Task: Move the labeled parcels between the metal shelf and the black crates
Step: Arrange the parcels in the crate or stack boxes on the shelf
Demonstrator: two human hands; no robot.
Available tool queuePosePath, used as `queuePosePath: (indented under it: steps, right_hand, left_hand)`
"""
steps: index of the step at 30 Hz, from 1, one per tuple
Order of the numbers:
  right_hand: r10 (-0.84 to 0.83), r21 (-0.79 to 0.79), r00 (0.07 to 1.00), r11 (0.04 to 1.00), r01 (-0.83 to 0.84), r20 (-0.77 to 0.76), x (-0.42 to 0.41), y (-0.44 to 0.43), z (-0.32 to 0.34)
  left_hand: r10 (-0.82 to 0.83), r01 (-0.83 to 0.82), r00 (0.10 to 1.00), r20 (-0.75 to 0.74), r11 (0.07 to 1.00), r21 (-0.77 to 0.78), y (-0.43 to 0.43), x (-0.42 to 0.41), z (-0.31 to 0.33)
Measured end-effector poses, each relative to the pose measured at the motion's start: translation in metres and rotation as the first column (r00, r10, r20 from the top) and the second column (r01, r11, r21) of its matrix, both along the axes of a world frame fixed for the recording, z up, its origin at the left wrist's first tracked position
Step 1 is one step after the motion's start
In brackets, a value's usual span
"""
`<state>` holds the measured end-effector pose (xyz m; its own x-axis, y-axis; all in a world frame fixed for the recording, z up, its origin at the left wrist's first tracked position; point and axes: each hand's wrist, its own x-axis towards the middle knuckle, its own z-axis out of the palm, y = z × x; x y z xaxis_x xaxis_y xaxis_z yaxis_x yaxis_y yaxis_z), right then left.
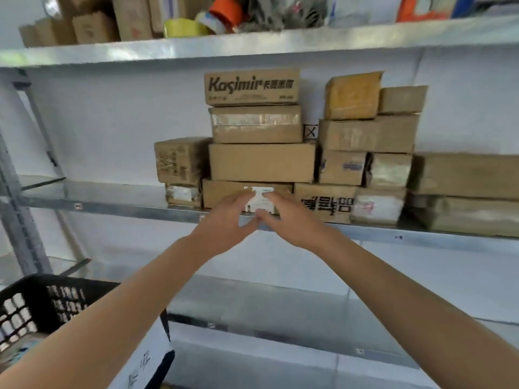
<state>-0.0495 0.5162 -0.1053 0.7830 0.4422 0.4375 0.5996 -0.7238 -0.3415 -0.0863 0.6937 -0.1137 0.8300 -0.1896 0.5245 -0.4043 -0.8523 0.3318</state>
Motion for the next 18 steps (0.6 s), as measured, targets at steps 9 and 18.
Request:
queuePosePath:
  steps: [9, 18]
  right_hand:
    - [-0.278, 0.006, 0.958, 0.96, 0.279, 0.072, -0.034, -0.19, 0.029]
    - [-0.56, 0.08, 0.828, 0.827, 0.556, 0.041, -0.05, -0.348, 0.042]
  left_hand:
    - [-0.334, 0.334, 0.941, 0.05, 0.943, 0.014, -0.184, 0.022, 0.031]
    - [-0.422, 0.421, 0.907, -0.005, 0.906, -0.048, -0.317, 0.037, 0.033]
